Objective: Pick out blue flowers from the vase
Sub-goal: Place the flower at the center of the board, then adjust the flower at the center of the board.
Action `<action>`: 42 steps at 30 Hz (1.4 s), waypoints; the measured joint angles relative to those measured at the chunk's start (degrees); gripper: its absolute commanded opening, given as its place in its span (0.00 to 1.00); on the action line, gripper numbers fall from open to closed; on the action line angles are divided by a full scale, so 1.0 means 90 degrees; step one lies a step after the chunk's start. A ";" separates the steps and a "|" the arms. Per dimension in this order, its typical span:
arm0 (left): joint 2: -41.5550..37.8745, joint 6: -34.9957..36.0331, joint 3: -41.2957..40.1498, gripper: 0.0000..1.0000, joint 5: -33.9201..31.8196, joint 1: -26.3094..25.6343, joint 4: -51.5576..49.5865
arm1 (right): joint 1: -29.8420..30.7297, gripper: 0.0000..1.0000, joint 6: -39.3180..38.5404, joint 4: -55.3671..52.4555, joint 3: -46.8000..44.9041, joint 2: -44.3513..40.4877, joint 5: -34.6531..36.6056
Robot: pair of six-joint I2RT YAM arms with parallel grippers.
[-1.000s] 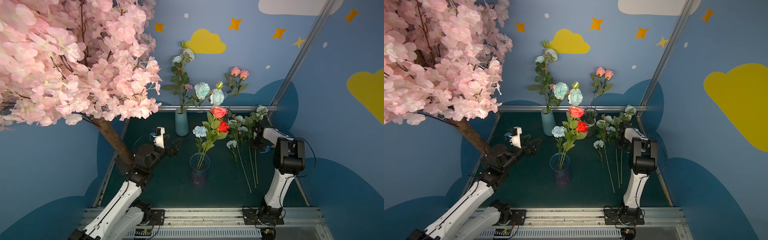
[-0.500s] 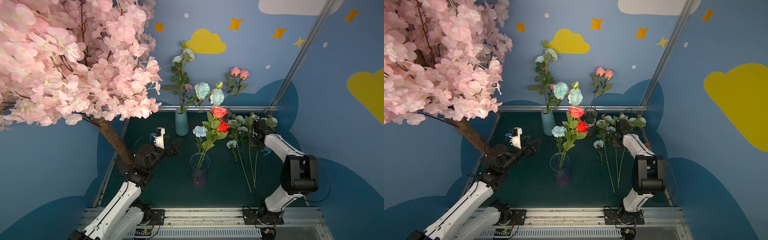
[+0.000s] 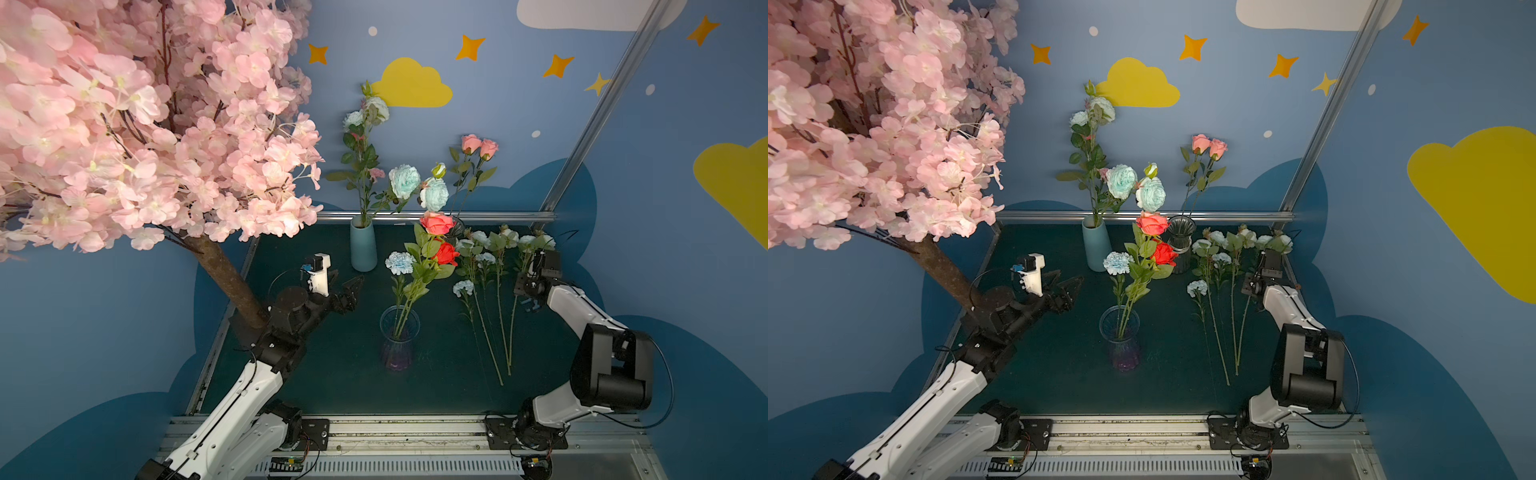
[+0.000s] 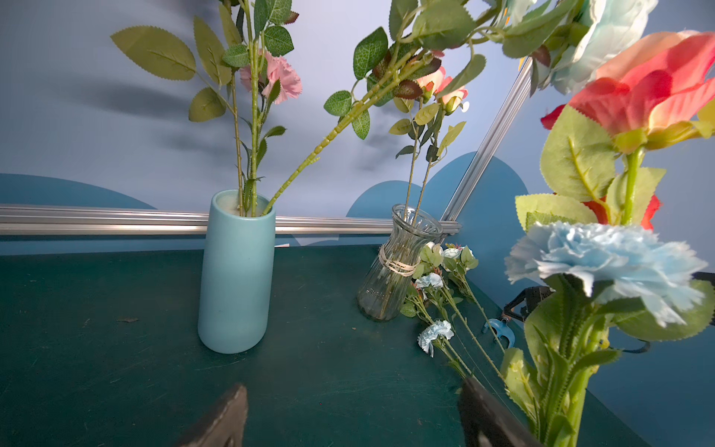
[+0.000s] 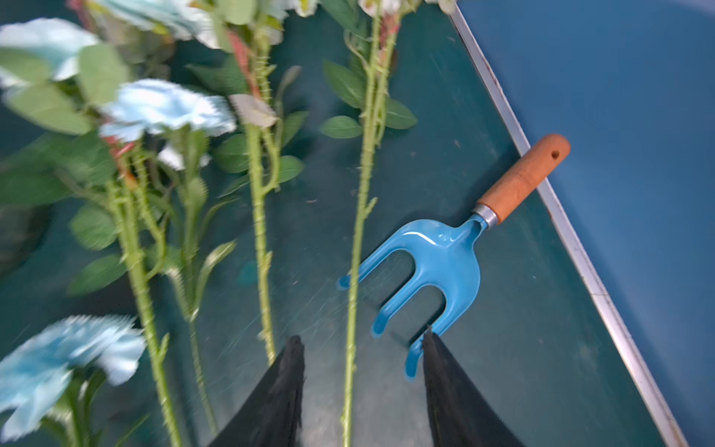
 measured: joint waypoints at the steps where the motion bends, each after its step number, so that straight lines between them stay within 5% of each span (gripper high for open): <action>1: 0.0012 0.0002 0.0000 0.85 0.0002 0.0000 0.0000 | -0.0114 0.52 0.0058 -0.0002 0.0131 0.0180 -0.0092; 13: 0.0425 0.0085 0.0000 0.85 0.0078 0.0002 0.0090 | -0.0386 0.46 0.0117 -0.1163 0.3213 0.2820 -0.0940; 21: 0.0175 0.0136 -0.0002 0.85 0.0070 0.0002 0.0095 | -0.0408 0.42 0.0000 -0.1855 0.3366 0.3026 -0.1025; 32: 0.0158 0.0226 -0.0002 0.85 0.0044 0.0007 0.0080 | -0.0318 0.16 -0.0223 -0.2565 0.4041 0.3417 -0.0818; 36: 0.0160 0.0231 -0.0002 0.85 0.0027 0.0012 0.0080 | -0.0226 0.00 -0.0294 -0.2730 0.4124 0.3546 -0.0707; 42: 0.0160 0.0233 -0.0002 0.85 0.0022 0.0012 0.0070 | -0.0024 0.00 -0.0437 -0.2754 0.4095 0.3529 -0.0449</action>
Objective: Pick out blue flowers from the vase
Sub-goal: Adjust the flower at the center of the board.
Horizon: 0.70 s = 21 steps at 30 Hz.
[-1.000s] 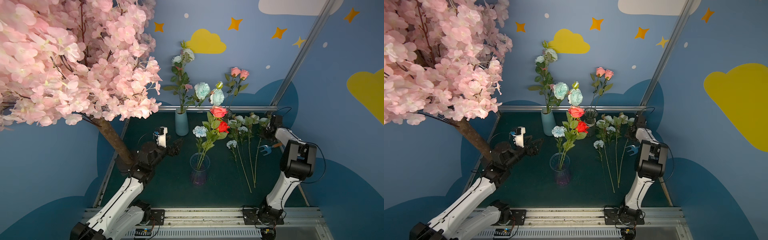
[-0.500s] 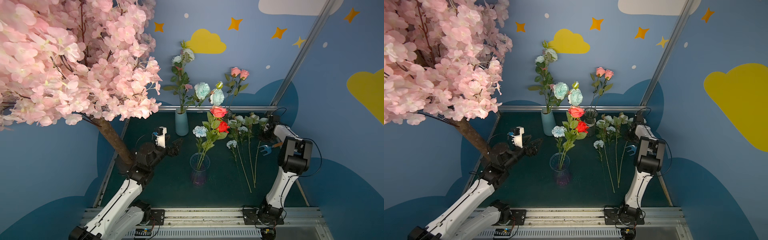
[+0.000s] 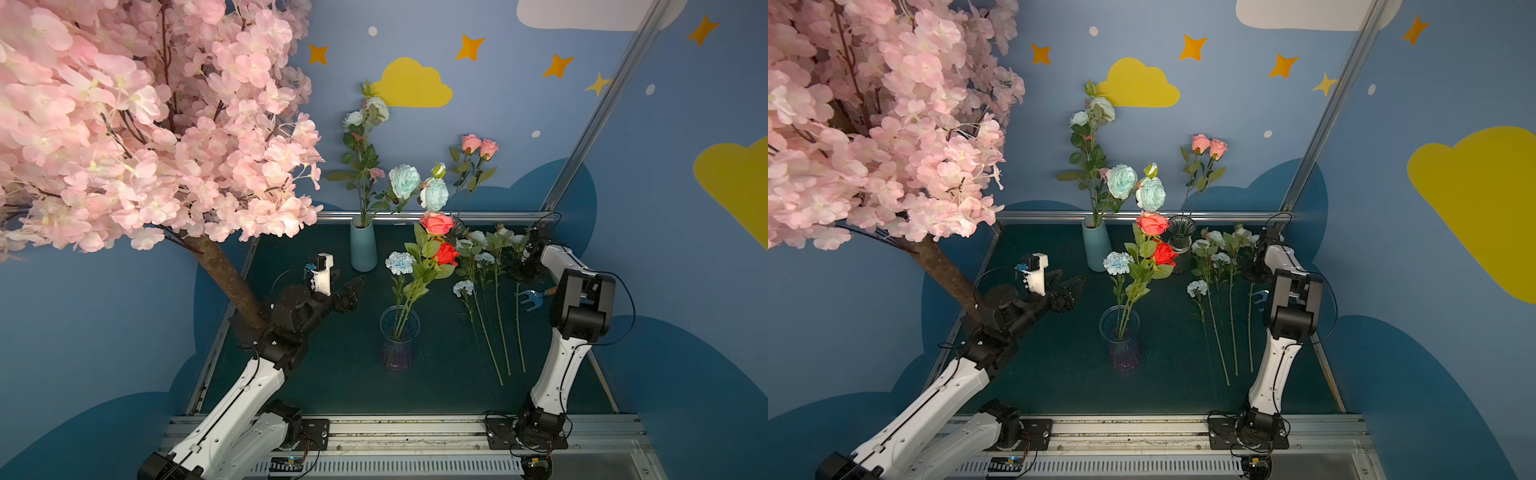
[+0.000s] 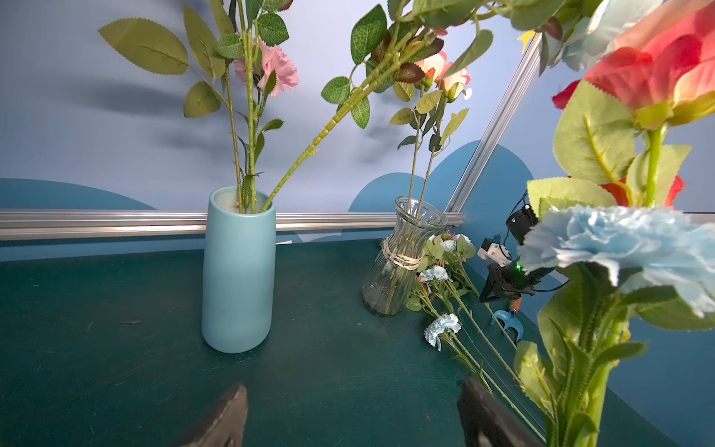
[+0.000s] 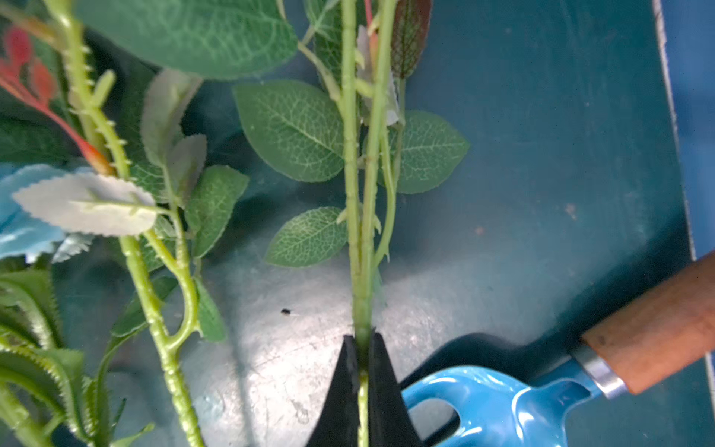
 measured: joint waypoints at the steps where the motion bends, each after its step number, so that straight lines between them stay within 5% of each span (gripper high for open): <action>1: 0.0000 0.0000 0.0000 0.85 -0.0002 0.0000 -0.0005 | 0.0083 0.00 -0.0039 0.0012 -0.0032 -0.0022 0.0117; 19: -0.0007 0.0015 0.0000 0.85 -0.0002 0.0000 -0.0029 | 0.0486 0.00 -0.0168 0.0112 -0.0219 -0.0321 0.0073; 21: -0.0007 0.0015 0.0000 0.85 0.0000 0.0000 -0.0032 | 0.0481 0.06 -0.0168 0.0058 -0.0092 -0.0226 0.0087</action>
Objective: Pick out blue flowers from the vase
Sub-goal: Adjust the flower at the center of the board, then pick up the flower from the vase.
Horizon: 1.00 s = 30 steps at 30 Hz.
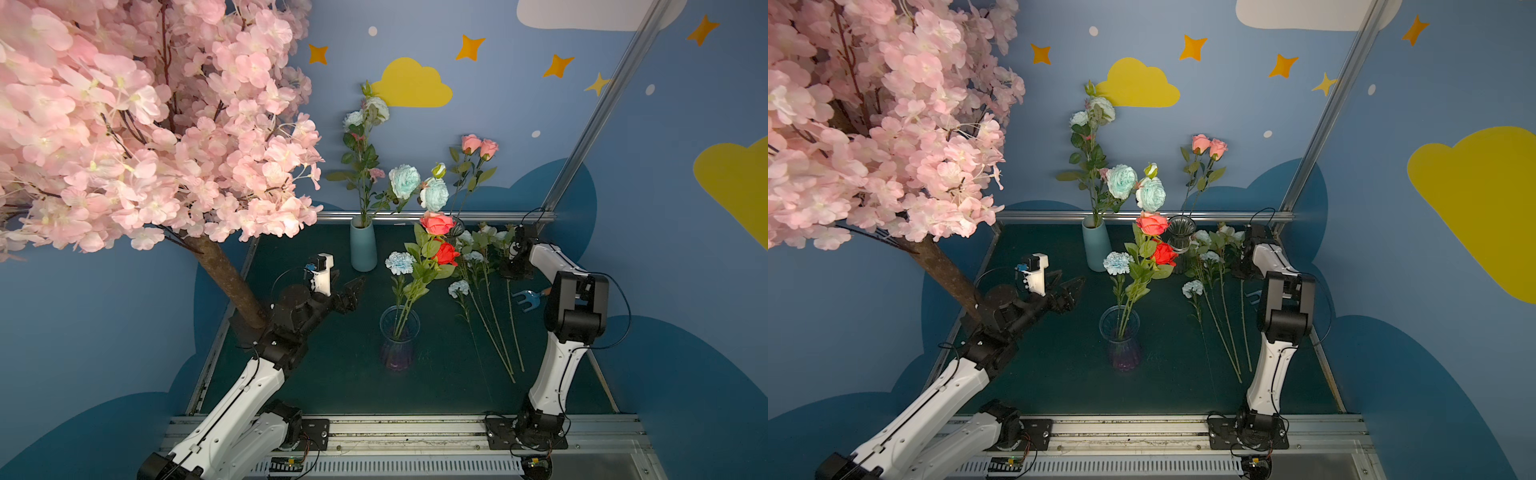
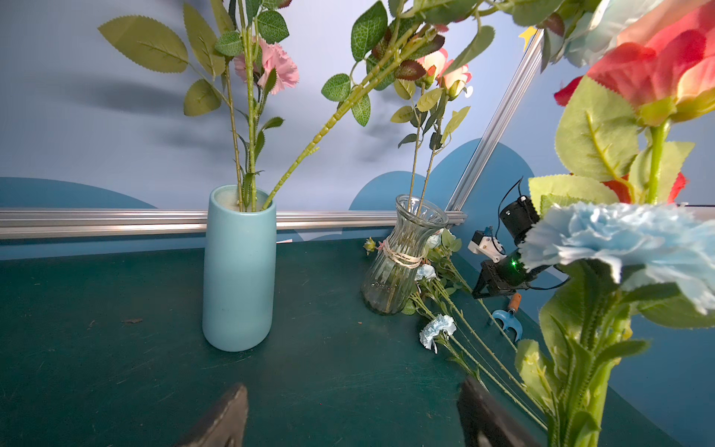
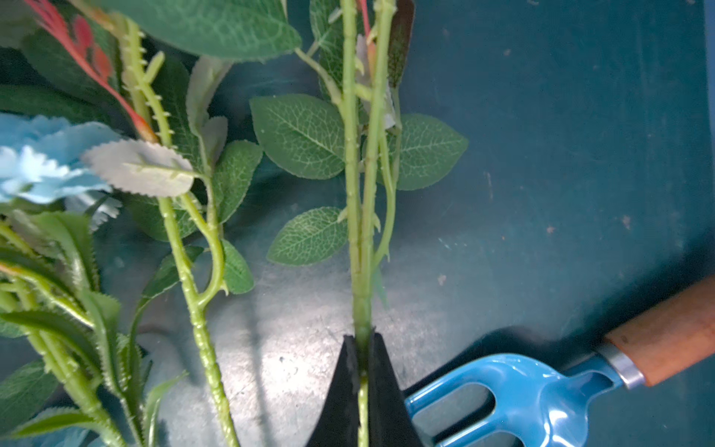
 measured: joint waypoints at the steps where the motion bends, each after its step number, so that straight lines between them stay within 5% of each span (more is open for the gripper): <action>1: 0.0000 0.0000 0.0000 0.85 0.0000 0.0000 0.0000 | -0.0002 0.09 0.0002 -0.0022 0.0063 0.0051 0.0002; 8: -0.0155 0.0015 0.0000 0.85 0.0002 0.0000 -0.0075 | 0.0066 0.24 0.0034 0.0177 -0.0260 -0.0155 0.0073; 14: -0.0335 0.0044 0.0024 0.85 0.0044 0.0000 -0.0245 | 0.0738 0.45 0.0058 0.0784 -0.1698 -0.2035 0.0253; 22: -0.0330 0.0148 0.0321 0.79 0.0658 -0.0005 -0.0440 | 0.1554 0.46 0.0515 0.4104 -0.5435 -0.5501 -0.1039; 26: -0.0296 0.0141 0.0559 0.74 0.1071 -0.0146 -0.0525 | 0.1622 0.44 0.0867 0.5506 -0.7135 -0.5816 -0.1464; 30: -0.0357 0.0100 0.0600 0.67 0.1154 -0.0571 -0.0736 | 0.1812 0.43 0.1025 0.6125 -0.7274 -0.5581 -0.1753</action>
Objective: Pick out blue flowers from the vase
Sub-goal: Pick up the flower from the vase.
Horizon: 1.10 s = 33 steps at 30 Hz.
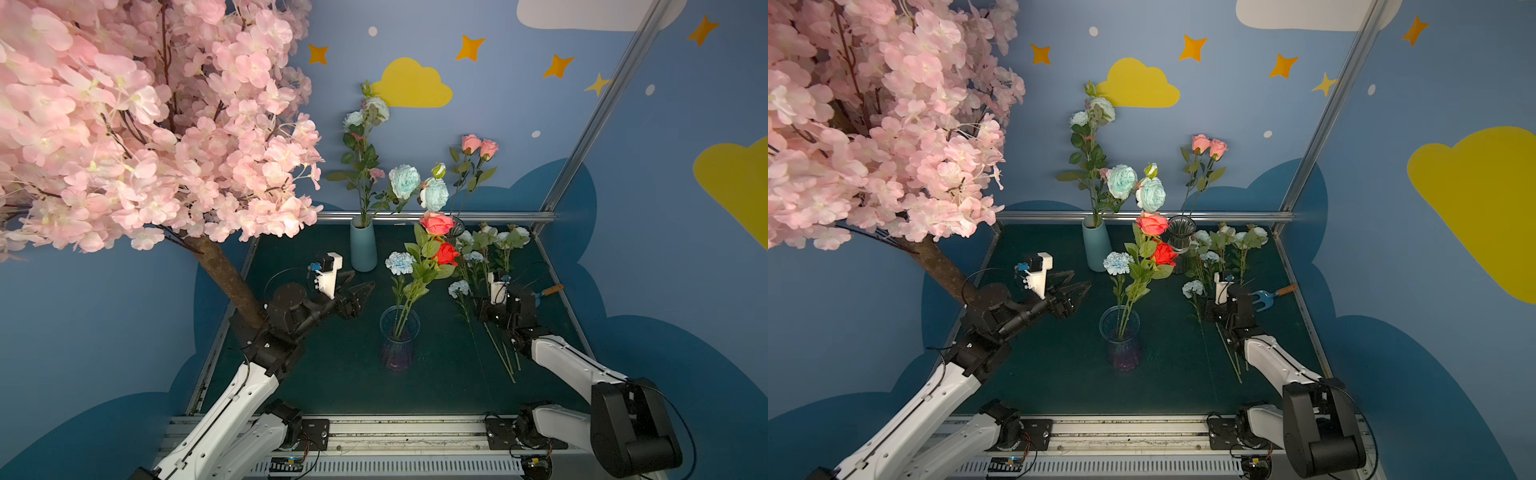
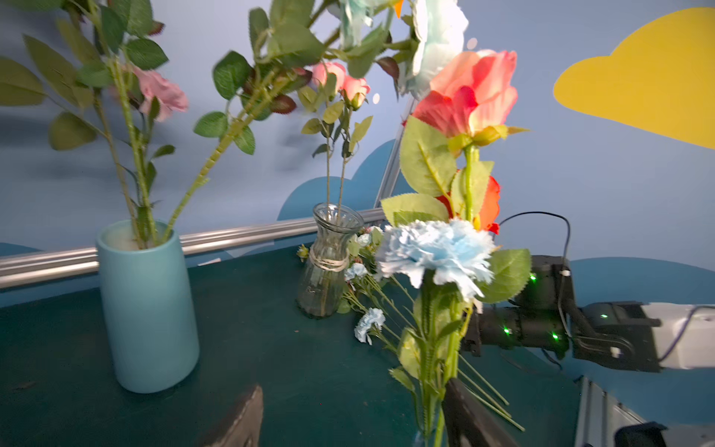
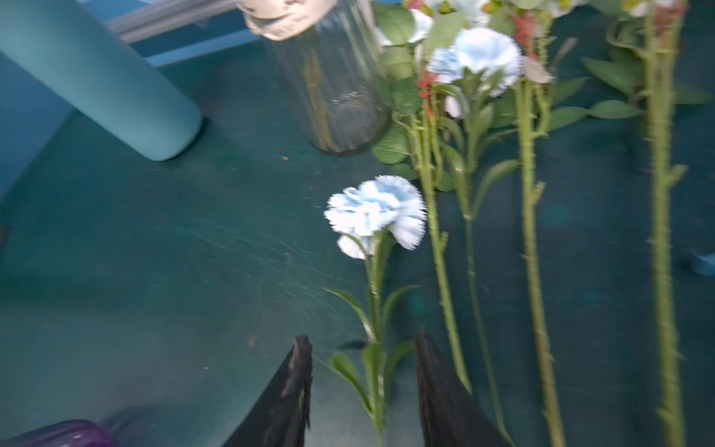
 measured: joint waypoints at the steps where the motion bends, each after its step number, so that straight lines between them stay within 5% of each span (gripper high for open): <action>1: -0.0010 -0.0005 0.0029 0.67 0.0002 -0.0148 -0.0109 | 0.0063 0.42 0.0032 0.0163 0.0087 0.0080 -0.0095; 9: 0.0204 0.0126 0.0347 0.66 -0.0117 -0.0799 -0.0571 | 0.1010 0.35 0.0107 -0.0867 0.1027 -0.1083 -0.0347; 17: 0.1105 0.0226 0.0345 0.69 -0.0058 -0.1015 -0.0503 | 0.3118 0.29 0.0107 -0.2455 0.1787 -0.2635 0.0112; 26: 0.1251 0.0270 0.0345 0.67 -0.0075 -0.1129 -0.0211 | 0.4826 0.28 0.0053 -0.3781 0.2922 -0.1710 0.0772; 33: 0.1559 0.0158 0.0347 0.59 -0.0002 -0.1146 0.0170 | 0.5200 0.27 0.0029 -0.3871 0.3092 -0.1183 0.1039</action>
